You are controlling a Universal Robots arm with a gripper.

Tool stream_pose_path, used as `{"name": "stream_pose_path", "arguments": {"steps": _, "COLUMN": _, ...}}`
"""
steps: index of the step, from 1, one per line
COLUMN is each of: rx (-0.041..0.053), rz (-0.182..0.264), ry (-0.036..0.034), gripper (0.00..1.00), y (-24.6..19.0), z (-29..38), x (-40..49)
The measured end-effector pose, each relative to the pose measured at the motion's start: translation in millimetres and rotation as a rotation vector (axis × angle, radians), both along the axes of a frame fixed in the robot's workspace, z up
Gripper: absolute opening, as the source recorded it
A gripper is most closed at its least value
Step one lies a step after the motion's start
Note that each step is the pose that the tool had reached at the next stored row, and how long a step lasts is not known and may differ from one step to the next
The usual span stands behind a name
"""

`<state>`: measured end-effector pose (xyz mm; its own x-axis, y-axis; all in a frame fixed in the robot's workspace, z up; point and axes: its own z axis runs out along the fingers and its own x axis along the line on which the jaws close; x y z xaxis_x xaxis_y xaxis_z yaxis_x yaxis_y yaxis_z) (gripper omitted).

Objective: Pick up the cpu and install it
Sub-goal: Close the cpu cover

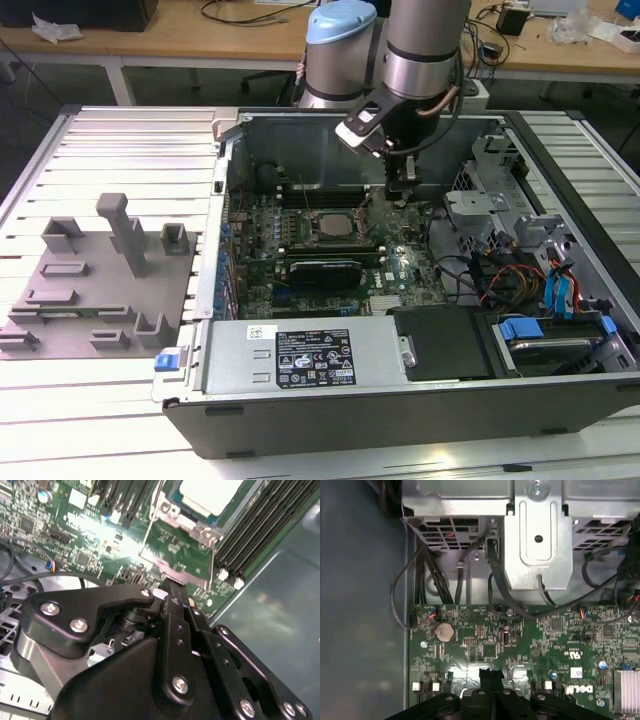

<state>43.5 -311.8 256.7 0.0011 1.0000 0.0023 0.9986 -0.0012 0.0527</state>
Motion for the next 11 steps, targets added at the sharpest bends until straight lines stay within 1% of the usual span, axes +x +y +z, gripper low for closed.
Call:
{"name": "stream_pose_path", "arguments": {"steps": 1, "rx": -0.0001, "rz": 0.000, "ry": -0.0060, "gripper": 0.11, "y": 0.0, "z": 0.0, "x": -3.9}}
{"name": "stream_pose_path", "arguments": {"steps": 4, "rx": 0.0000, "rz": 0.000, "ry": -0.0186, "gripper": 0.11, "y": 0.1, "z": 0.0, "x": -12.6}}
{"name": "stream_pose_path", "arguments": {"steps": 5, "rx": 0.0000, "rz": 0.000, "ry": -0.0238, "gripper": 0.11, "y": 0.1, "z": 0.0, "x": -16.8}}
{"name": "stream_pose_path", "arguments": {"steps": 9, "rx": 0.0002, "rz": 0.000, "ry": -0.0390, "gripper": 0.11, "y": 0.4, "z": -0.1, "x": -32.1}}
{"name": "stream_pose_path", "arguments": {"steps": 10, "rx": 0.0003, "rz": 0.000, "ry": -0.0445, "gripper": 0.11, "y": 0.5, "z": -0.1, "x": -38.1}}
{"name": "stream_pose_path", "arguments": {"steps": 11, "rx": 0.0000, "rz": 0.000, "ry": -0.0535, "gripper": 0.11, "y": 0.6, "z": -0.1, "x": -48.3}}
